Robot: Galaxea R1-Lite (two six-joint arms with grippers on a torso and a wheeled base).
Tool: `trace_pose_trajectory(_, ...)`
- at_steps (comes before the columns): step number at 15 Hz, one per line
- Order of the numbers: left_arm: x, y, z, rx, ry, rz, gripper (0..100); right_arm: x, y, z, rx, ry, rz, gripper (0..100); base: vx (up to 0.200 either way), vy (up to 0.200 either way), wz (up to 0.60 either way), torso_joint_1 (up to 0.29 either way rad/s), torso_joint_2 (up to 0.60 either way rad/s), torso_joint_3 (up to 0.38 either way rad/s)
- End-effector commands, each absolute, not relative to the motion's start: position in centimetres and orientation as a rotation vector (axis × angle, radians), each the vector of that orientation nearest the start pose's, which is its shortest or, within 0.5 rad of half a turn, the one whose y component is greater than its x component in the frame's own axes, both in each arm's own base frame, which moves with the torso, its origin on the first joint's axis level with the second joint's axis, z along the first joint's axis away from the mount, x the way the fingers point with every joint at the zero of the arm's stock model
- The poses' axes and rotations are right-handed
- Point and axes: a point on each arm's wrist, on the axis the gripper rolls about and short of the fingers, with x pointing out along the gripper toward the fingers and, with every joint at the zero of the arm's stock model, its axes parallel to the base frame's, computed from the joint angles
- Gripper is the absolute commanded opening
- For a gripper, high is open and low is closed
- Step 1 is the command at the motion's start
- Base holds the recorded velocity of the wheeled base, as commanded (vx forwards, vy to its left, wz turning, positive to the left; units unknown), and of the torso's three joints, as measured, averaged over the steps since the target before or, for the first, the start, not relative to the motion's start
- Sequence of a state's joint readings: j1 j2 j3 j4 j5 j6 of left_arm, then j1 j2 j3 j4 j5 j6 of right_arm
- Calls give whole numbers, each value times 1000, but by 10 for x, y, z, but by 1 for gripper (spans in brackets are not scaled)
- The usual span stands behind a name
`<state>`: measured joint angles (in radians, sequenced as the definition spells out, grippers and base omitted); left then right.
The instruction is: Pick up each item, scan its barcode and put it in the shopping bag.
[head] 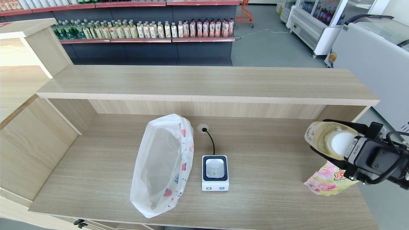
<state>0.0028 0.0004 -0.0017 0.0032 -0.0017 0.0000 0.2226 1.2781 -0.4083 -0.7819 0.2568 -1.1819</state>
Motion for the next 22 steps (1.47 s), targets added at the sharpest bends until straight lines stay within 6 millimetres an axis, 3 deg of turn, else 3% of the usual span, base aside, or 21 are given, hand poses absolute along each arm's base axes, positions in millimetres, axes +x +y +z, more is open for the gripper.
trace_pose_trajectory(1, -23, 0, 76, 2, 2, 2, 100, 173, 45, 191, -1162, -194, 461, 0, 0, 0, 0, 0, 0, 0)
trace_pose_trajectory(8, -23, 0, 76, 3, 2, 2, 100, 162, 43, 177, -1175, -160, 487, 0, 0, 0, 0, 0, 0, 0)
trace_pose_trajectory(16, -23, 0, 76, -2, 2, 2, 100, 162, 45, 172, -1141, -139, 516, 0, 0, 200, 0, 2, 2, 4)
trace_pose_trajectory(21, -23, 0, 76, 0, 2, 2, 100, 184, 50, 164, -1106, -91, 558, 0, 0, 200, 0, -1, 1, 1)
trace_pose_trajectory(22, -23, 0, 76, 2, 2, 2, 100, 196, 52, 159, -1094, -103, 569, 0, 0, 200, 0, 2, -2, 2)
